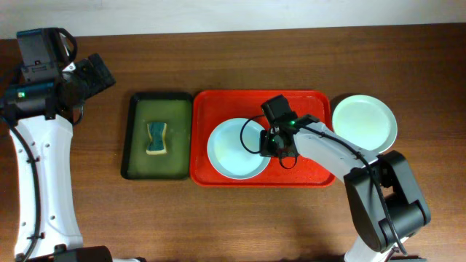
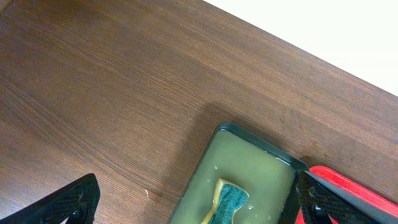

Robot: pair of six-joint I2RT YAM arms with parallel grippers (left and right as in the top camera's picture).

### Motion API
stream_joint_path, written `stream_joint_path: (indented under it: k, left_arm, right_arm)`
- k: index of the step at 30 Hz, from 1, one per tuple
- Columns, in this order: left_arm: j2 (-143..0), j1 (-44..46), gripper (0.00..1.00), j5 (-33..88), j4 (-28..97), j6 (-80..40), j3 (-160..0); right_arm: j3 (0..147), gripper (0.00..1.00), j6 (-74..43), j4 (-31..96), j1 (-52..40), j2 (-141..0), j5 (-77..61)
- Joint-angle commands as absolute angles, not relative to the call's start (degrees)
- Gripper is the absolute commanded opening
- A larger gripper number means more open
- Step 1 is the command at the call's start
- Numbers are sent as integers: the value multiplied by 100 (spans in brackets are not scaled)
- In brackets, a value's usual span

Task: Clean dirty plates on tray and stack at the side
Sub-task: 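Lift the light-blue plate with the right gripper and stack it on the plates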

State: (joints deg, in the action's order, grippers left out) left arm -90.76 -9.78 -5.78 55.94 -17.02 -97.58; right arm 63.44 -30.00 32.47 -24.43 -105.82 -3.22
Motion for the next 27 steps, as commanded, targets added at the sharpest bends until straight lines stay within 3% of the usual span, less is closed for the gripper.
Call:
stream_joint_path:
  k: [1,5,7,12,18,27]
  left_arm:
    - [-9098,-982,99,-534,5586,-1778,-9776]
    - [-9098,-982,100,-534,5586,-1778,-9776]
    - [-9098,-982,99,-534,5586,-1778,-9776]
    - [-9098,-982,99,-534,5586,-1778,-9776]
    - [-9098,-982,99,-534,5586,-1778,-9776]
    - [-9098,-982,99,-534,5586,-1778,-9776]
  right_arm:
    - [6816,4,-3028,3479,-2281,-10556,-1155]
    - [8628,4,-2936,5365,-2211,-10547,-1356]
    - [9148,4,-2939,5572,-2211,-10547,-1354]
    - [9238,4,-3363,4525,-2766,-10689,-198]
    - [9238,4,-3470,2877,-4307,-11262,1929]
    - [9653,4,-1527,2309,-4591,-10986,2773]
